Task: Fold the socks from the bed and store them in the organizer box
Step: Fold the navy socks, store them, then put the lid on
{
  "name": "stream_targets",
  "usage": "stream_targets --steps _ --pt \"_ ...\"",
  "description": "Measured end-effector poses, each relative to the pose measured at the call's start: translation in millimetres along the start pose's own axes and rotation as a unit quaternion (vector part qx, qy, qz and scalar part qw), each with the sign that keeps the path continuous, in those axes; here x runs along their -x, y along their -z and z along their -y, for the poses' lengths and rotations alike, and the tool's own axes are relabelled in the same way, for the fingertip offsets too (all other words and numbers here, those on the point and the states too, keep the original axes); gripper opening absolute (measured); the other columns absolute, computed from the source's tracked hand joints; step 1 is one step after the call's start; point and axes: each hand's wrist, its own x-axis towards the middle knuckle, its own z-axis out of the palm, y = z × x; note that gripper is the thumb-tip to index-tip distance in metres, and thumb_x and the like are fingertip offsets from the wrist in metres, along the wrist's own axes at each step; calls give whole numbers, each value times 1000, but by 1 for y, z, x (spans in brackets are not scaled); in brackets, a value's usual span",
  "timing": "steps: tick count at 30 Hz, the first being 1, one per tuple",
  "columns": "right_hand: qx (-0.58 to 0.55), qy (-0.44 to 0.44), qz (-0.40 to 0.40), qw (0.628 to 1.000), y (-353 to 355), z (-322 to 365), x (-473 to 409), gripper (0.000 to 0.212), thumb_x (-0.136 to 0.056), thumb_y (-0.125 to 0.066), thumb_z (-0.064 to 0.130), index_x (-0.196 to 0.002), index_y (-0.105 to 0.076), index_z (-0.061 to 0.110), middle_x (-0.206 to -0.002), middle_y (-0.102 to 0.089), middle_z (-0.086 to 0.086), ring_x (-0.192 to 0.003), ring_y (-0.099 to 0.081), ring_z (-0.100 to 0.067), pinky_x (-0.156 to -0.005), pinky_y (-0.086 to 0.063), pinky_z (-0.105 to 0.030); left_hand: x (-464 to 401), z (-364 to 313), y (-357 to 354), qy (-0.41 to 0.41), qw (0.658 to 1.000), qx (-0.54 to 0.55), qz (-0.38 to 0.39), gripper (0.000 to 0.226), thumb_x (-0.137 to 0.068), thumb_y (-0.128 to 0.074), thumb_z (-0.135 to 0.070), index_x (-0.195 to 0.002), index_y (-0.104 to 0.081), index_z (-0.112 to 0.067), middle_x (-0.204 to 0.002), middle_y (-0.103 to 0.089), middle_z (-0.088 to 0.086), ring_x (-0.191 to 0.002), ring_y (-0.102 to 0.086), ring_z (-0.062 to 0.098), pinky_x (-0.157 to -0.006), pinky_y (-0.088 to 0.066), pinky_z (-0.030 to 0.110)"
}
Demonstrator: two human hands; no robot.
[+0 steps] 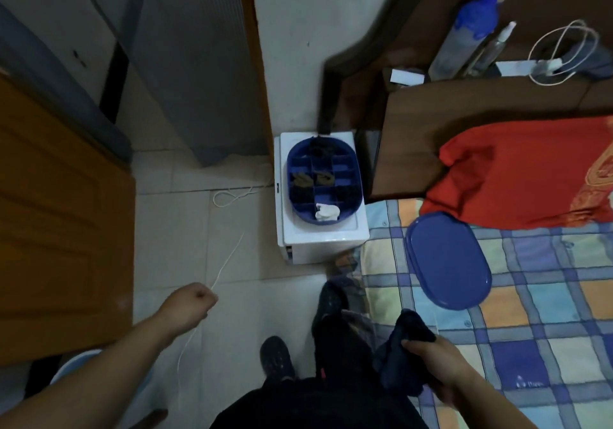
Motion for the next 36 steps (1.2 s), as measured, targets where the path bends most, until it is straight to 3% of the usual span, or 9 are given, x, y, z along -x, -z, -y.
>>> stream_targets --steps 7,11,17,21,23,26,29,32,36 --pt "50 -23 11 998 5 102 -89 24 -82 -67 -7 -107 -65 -6 -90 -75 -25 -89 -71 -42 -91 -54 -57 -26 -87 -57 51 996 4 76 19 -91 -58 -23 -93 -65 -5 -89 -66 10 -78 -61 22 -70 -46 28" --pt "79 10 44 996 -15 200 -139 27 -84 -68 -2 -110 -63 -1 -96 -75 -21 -93 -71 -40 -88 -56 -52 -60 -144 -59 38 993 -32 108 15 -91 -55 -26 -81 -60 -16 -85 -63 5 -78 -59 17 -72 -45 28" --pt "56 76 82 992 -73 305 -219 21 -84 -68 -3 -105 -67 2 -94 -77 -14 -83 -75 -28 -78 -56 -39 -168 -216 -50 -15 997 -40 57 21 -96 -51 -27 -98 -64 -11 -96 -63 4 -93 -60 20 -81 -47 29" --pt "25 110 82 990 -112 332 -275 24 -83 -70 -2 -105 -67 7 -95 -78 -8 -82 -75 -21 -69 -57 -32 -257 -239 -52 -69 996 -27 -46 29 -94 -56 -24 -120 -58 -12 -117 -60 5 -109 -58 25 -86 -43 27" --pt "12 125 95 987 -125 343 -300 22 -84 -69 -2 -101 -68 12 -99 -77 -9 -86 -75 -23 -72 -59 -34 -298 -246 -54 -79 992 -15 -98 46 -93 -58 -27 -134 -48 -9 -132 -53 11 -115 -56 29 -96 -44 32" --pt "6 142 126 982 -142 355 -332 25 -86 -67 1 -103 -69 18 -98 -77 -7 -88 -75 -26 -74 -61 -42 -347 -251 -65 -84 989 0 -118 53 -96 -52 -35 -141 -39 -9 -139 -50 12 -120 -54 31 -97 -42 34" --pt "-6 166 158 973 -152 359 -355 27 -85 -64 -3 -103 -70 17 -100 -76 -10 -89 -74 -28 -73 -60 -41 -373 -249 -83 -116 986 12 -115 38 -100 -42 -35 -133 -47 -15 -126 -58 7 -111 -57 28 -86 -41 30" --pt "15 209 169 963 -156 358 -366 27 -86 -63 -7 -103 -70 13 -102 -76 -9 -96 -71 -29 -87 -58 -46 -382 -246 -99 -141 978 51 -143 29 -103 -35 -31 -122 -51 -15 -108 -61 5 -95 -57 21 -79 -40 29" --pt "85 277 161 943 -153 355 -367 23 -87 -65 -7 -101 -69 12 -92 -76 0 -87 -71 -18 -84 -59 -39 -387 -243 -111 -137 972 70 -180 26 -104 -31 -28 -110 -52 -13 -95 -57 0 -86 -52 16 -69 -33 22"
